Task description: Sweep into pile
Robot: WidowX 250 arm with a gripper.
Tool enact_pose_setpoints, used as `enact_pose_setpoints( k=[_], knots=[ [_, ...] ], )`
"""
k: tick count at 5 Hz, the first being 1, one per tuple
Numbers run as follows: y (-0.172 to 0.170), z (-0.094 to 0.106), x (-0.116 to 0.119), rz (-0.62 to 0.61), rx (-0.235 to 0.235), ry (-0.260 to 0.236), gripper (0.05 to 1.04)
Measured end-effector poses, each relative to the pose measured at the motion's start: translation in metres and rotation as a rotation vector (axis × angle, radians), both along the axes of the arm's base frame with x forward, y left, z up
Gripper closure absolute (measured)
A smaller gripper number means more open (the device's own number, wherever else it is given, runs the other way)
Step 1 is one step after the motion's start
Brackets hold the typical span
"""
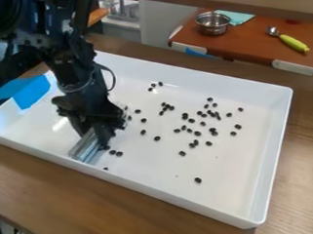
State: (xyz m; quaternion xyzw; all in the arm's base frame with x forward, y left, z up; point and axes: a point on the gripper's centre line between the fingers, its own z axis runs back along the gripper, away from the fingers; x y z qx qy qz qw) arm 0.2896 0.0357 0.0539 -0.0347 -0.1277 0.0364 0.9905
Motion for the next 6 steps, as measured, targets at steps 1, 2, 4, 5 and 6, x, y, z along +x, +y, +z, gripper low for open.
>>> enact_pose_setpoints(
  k=[1, 2, 4, 5, 6],
  knots=[
    [-0.035, -0.001, -0.003, -0.030, -0.041, 0.011, 0.708],
    [-0.048, -0.001, -0.003, -0.044, -0.053, 0.013, 0.708],
    [-0.093, -0.002, -0.004, -0.066, -0.089, 0.008, 0.708],
    [-0.128, -0.001, -0.003, -0.068, -0.135, 0.020, 0.708],
    [-0.155, -0.001, -0.003, -0.048, -0.176, 0.038, 0.708]
  ],
)
